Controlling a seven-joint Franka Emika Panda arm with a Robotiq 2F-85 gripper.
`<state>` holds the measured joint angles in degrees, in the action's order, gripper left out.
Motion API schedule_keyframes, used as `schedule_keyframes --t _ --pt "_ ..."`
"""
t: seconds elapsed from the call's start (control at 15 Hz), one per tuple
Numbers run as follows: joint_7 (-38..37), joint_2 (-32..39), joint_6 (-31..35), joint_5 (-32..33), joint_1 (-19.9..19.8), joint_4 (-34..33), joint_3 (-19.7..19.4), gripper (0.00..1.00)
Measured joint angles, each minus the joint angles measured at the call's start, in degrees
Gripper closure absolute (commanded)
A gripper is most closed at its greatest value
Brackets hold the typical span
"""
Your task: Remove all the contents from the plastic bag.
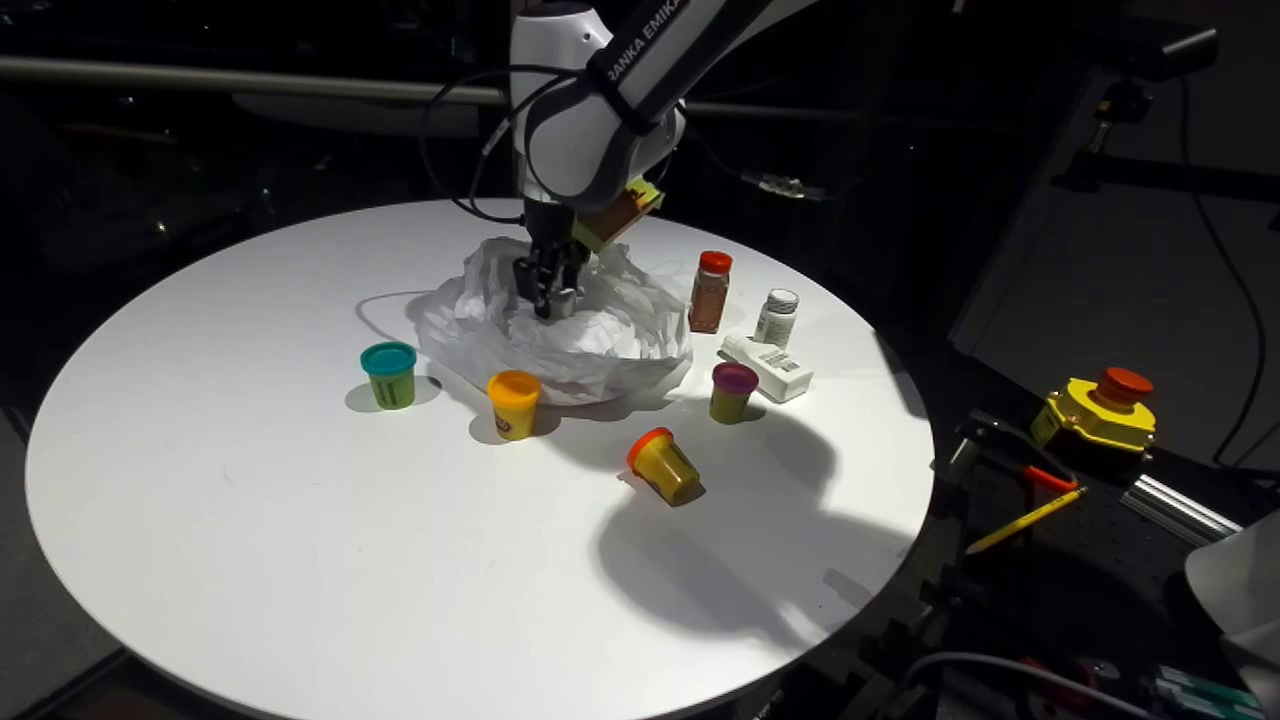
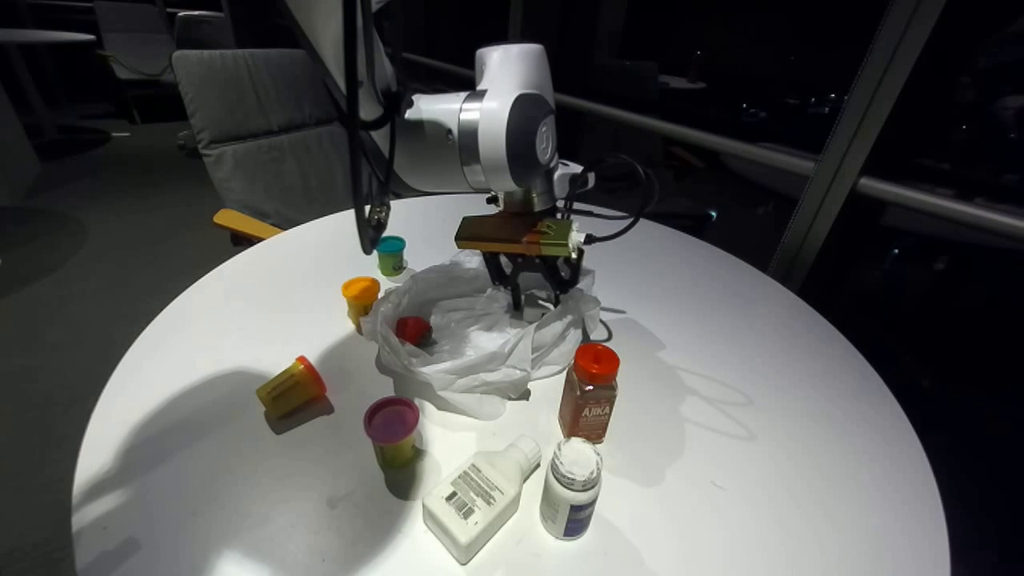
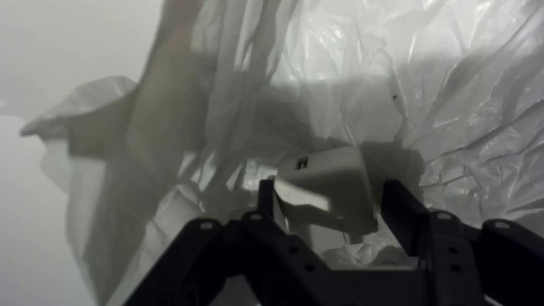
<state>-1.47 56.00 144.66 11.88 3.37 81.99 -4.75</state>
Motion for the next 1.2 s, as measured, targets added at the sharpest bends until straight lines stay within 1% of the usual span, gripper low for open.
schedule_keyframes --t 0.07,0.53,0.73,0.93,1.2 --pt "0.0 0.18 -0.15 -0.05 -0.01 -0.32 0.01 0.71" --pt "-0.06 0.28 -0.15 -0.09 0.0 -0.73 0.01 0.72" --pt "-0.41 -1.09 -0.17 -0.09 0.51 -0.02 -0.01 0.72" --pt "-2.76 -5.6 -1.18 -0.07 2.8 3.63 -0.13 0.72" --pt "-7.4 -13.75 -4.87 0.35 8.42 11.13 0.06 0.72"
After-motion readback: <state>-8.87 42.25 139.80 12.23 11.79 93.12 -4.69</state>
